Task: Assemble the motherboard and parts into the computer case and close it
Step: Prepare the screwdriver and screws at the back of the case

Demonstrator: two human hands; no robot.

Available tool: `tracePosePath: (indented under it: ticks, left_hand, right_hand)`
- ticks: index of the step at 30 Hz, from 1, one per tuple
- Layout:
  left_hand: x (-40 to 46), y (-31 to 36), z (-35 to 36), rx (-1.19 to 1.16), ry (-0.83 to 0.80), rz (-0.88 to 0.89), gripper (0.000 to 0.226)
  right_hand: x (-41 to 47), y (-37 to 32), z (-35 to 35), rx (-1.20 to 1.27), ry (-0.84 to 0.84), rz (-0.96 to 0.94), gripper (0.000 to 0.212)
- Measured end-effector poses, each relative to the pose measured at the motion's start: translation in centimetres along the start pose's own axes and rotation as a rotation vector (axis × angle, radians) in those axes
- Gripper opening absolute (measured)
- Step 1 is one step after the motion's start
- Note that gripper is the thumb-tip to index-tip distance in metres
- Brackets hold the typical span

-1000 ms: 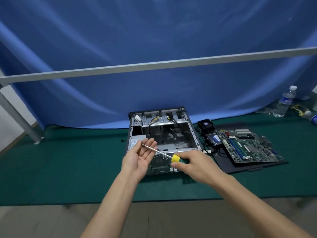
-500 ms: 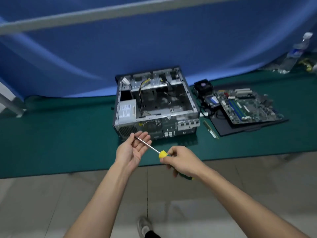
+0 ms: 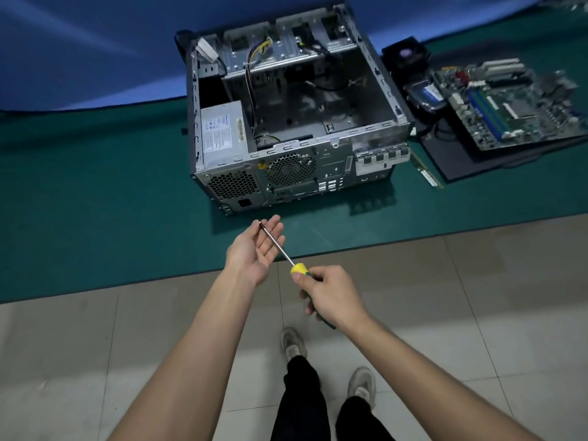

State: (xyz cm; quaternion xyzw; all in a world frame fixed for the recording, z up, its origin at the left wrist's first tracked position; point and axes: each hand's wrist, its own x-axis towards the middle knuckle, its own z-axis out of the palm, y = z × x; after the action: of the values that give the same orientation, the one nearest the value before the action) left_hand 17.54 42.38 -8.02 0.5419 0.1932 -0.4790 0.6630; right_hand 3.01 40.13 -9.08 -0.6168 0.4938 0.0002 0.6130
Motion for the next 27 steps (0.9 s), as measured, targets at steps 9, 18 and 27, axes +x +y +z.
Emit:
tracePosePath:
  ticks: [9,18,27]
  left_hand:
    - [4.4,1.4,0.1,0.111,0.026,-0.115,0.02]
    - [7.0,2.4,0.5,0.22,-0.004,-0.217,0.017]
    - [8.2,2.9,0.8,0.23,0.005,-0.219,0.016]
  right_hand:
    - [2.1,-0.6,3.5,-0.048,0.155,0.059,0.042]
    - [3.7,-0.9,5.6,0.025,0.218,0.139,0.045]
    - [4.9,-1.2,5.9,0.051,0.224,0.152,0.045]
